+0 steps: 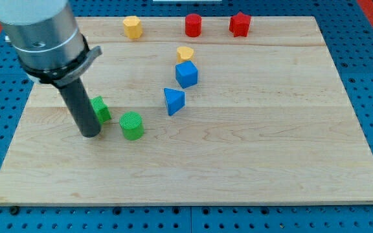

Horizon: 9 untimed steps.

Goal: Move your arm away from the green circle

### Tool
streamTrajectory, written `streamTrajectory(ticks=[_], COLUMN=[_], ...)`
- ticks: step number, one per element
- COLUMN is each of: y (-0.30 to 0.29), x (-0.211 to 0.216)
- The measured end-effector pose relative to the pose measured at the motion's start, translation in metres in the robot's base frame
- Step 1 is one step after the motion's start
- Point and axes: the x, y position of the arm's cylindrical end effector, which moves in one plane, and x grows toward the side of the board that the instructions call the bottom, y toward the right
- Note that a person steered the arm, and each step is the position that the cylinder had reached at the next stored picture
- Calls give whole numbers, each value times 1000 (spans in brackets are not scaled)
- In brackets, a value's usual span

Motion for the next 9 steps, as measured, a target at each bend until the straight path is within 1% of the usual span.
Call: streamTrajectory(ticks=[2, 3, 4, 5, 6, 7, 8, 9], y=[37, 44, 38, 103, 156, 162, 198, 241], x=[0, 0, 21, 33, 14, -11, -61, -129])
